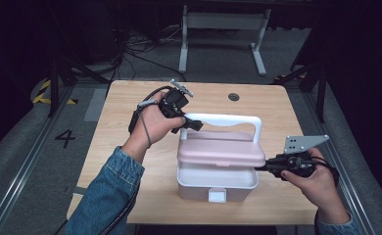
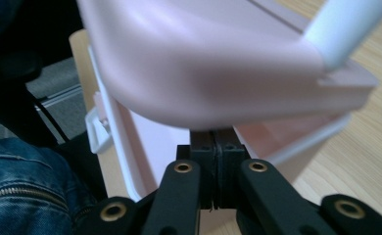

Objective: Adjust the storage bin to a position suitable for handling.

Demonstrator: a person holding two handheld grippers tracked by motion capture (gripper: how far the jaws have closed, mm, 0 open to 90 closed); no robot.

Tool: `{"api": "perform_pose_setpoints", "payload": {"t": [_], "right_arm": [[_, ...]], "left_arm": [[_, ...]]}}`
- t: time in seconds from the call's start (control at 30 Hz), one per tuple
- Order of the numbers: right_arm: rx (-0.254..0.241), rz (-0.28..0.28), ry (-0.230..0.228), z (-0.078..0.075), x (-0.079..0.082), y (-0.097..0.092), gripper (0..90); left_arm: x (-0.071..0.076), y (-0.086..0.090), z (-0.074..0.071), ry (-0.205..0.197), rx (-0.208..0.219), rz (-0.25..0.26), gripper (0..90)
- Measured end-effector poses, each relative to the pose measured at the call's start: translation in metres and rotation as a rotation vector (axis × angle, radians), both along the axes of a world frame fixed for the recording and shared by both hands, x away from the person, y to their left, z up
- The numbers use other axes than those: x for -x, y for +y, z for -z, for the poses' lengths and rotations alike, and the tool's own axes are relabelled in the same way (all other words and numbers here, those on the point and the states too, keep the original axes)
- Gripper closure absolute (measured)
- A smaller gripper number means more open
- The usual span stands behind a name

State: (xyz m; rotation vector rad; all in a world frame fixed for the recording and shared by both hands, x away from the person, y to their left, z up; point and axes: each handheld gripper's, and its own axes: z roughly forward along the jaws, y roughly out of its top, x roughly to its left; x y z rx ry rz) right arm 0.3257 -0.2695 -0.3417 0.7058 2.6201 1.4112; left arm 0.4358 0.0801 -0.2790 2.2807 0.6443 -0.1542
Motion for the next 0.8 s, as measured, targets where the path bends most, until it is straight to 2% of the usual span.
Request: {"api": "perform_pose_setpoints", "payload": {"t": [0.07,0.3,0.33,0.37,0.4,0.47,0.53,0.67,0.8], "right_arm": [[-0.029,-0.024,-0.005,0.002,0.000,0.004,90.0],[-0.051,-0.027,-0.035,0.001,0.000,0.006,90.0],[-0.051,-0.024,-0.039,0.001,0.000,0.006,90.0],[-0.053,-0.022,-0.042,0.000,0.000,0.006,90.0],[-0.053,-0.022,-0.042,0.000,0.000,0.006,90.0],[-0.057,-0.020,-0.047,0.000,0.000,0.006,90.0],[-0.058,-0.018,-0.052,-0.001,0.000,0.006,90.0],[-0.068,-0.012,-0.062,-0.002,-0.001,0.006,90.0],[-0.078,-0.005,-0.078,-0.005,-0.002,0.006,90.0]], "left_arm": [[0.001,-0.001,0.000,-0.012,-0.004,-0.003,80.6],[0.003,0.000,0.000,-0.035,-0.013,-0.012,75.8],[0.003,0.000,0.000,-0.040,-0.009,-0.018,73.1],[0.004,0.001,0.000,-0.045,0.002,-0.030,64.1],[0.004,0.002,-0.001,-0.059,0.013,-0.038,64.1],[0.007,0.005,-0.001,-0.065,0.009,-0.049,57.0],[0.010,0.010,-0.002,-0.090,-0.004,-0.060,51.4],[0.016,0.022,-0.005,-0.108,-0.010,-0.071,48.8],[0.025,0.035,-0.008,-0.125,0.010,-0.102,48.2]]}}
